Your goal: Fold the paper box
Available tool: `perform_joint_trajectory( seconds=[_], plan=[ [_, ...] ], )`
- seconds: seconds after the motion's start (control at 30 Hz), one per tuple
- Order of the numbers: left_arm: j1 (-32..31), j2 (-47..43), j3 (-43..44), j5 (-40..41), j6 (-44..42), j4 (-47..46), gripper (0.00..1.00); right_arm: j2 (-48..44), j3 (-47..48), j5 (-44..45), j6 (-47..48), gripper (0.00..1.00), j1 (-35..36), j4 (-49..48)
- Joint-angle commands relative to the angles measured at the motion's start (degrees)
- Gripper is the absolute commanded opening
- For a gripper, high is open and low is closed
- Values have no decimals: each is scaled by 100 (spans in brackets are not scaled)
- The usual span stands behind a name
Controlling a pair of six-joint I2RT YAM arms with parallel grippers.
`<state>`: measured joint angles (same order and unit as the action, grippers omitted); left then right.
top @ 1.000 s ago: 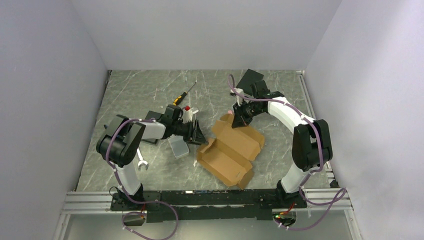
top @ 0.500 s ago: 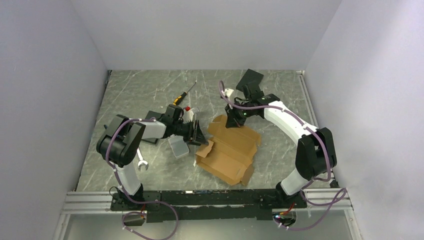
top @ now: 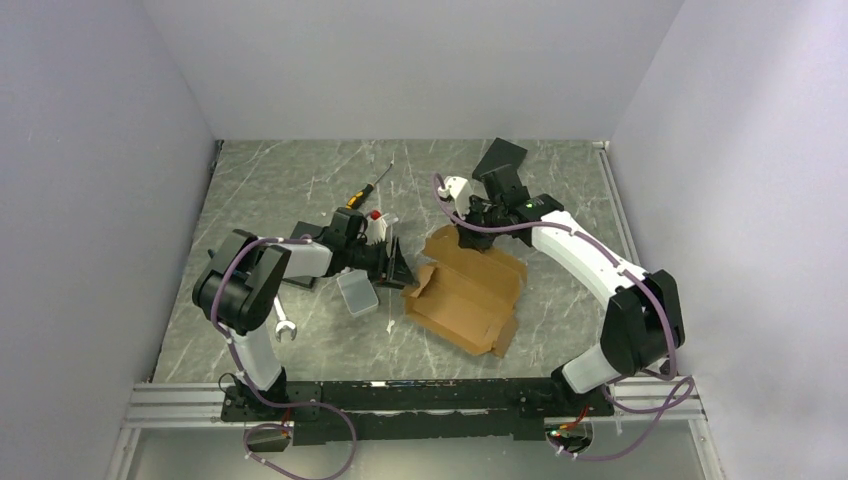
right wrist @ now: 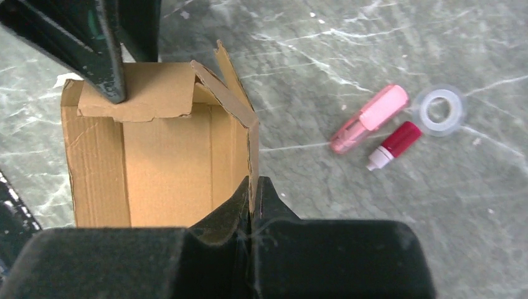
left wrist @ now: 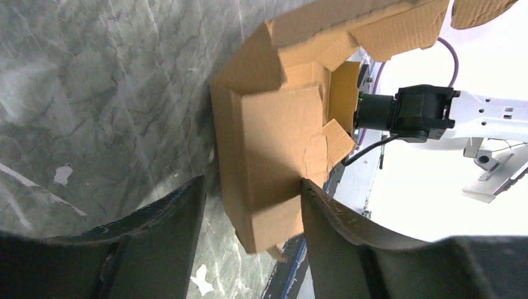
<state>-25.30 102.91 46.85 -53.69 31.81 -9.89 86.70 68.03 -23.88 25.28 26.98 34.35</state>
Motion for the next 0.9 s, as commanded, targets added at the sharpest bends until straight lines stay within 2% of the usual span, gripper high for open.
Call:
perform_joint_trajectory(
  seconds=[0.0, 0.03, 0.23, 0.43, 0.63, 0.67, 0.73, 0.87],
  plan=[
    [25, -286, 65, -49, 154, -287, 93, -285, 60, 575, 241, 0, 0, -305],
    [28, -293, 84, -27, 178, -305, 99, -286, 90, 648, 278, 0, 2, -312],
    [63, -733, -126, 539, 199, -429, 99, -243, 125, 867, 359, 0, 0, -402],
    [161, -1853, -1148, 1593, 497, -931, 99, -328, -110, 813, 297, 0, -1, -549],
    [157, -2475, -1989, 1497, 1220, -1509, 100, -372, -134, 784, 238, 0, 0, -568],
    [99, -2537, -2154, 1500, 1323, -1688, 100, -378, -135, 776, 233, 0, 0, -569],
    [-424, -2865, -2463, 2157, 1172, -1522, 99, -371, -139, 751, 206, 0, 0, -570],
    [-1302, -2872, -2315, 3228, 1071, -1084, 92, -356, -146, 694, 180, 0, -4, -554]
  ],
)
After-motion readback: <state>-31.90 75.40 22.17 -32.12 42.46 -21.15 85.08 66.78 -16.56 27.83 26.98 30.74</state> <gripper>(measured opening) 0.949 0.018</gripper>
